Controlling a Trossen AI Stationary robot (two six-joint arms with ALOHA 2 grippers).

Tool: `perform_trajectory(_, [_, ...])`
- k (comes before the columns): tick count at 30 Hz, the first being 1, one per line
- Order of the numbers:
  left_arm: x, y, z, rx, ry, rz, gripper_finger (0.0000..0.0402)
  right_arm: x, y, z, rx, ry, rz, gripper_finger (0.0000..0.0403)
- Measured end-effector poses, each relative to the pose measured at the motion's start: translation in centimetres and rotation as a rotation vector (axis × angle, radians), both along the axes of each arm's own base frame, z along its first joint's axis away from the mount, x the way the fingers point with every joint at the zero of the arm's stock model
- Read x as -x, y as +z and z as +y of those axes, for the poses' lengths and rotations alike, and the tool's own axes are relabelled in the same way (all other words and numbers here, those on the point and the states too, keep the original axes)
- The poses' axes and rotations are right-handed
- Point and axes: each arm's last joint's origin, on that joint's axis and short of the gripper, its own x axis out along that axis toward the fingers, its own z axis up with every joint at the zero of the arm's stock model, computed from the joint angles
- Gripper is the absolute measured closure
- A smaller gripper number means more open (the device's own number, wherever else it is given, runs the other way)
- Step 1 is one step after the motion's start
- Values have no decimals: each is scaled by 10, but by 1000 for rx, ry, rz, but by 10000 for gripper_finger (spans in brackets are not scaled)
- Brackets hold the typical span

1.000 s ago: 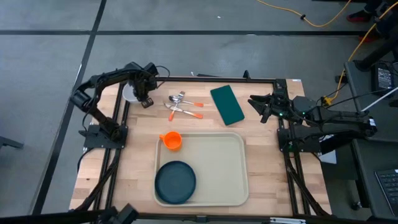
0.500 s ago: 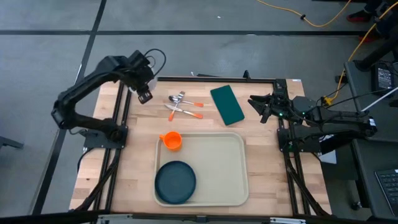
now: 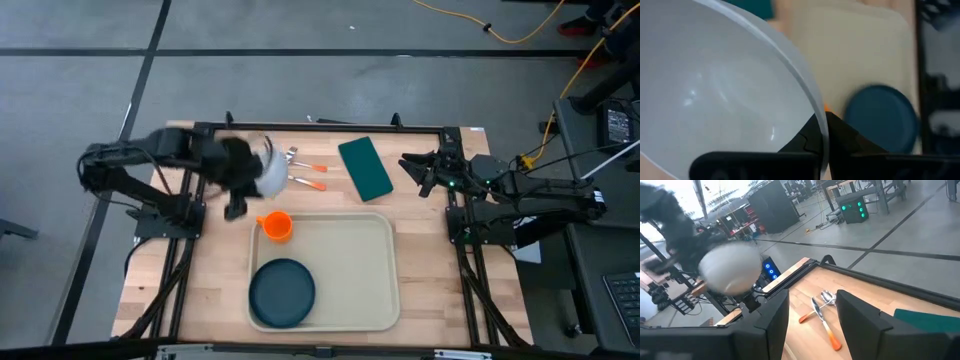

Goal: Set up tray
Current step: Put the white bowl on the black plate on the gray serving tray

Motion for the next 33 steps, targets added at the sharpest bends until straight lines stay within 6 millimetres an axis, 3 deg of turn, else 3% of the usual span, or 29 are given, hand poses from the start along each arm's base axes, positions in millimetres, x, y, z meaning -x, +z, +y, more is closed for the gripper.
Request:
perform_trajectory(7, [-35, -31, -64, 3, -222, 154, 400, 0, 0, 0, -27, -2, -12, 234])
perform_trajectory(13, [-51, -59, -109, -53, -415, 260, 400, 0, -4, 0, -91, -9, 1, 234])
perform_trajectory(21, [-49, -72, -141, -182, -598, 261, 400, 2, -17, 0, -190, -32, 89, 234])
perform_trajectory(28, [-55, -73, -156, -207, -507, 182, 400, 2, -18, 0, -173, -28, 110, 234])
perform_trajectory(33, [-70, -95, -184, -199, -513, 165, 400, 1, -18, 1, -184, 24, 114, 234])
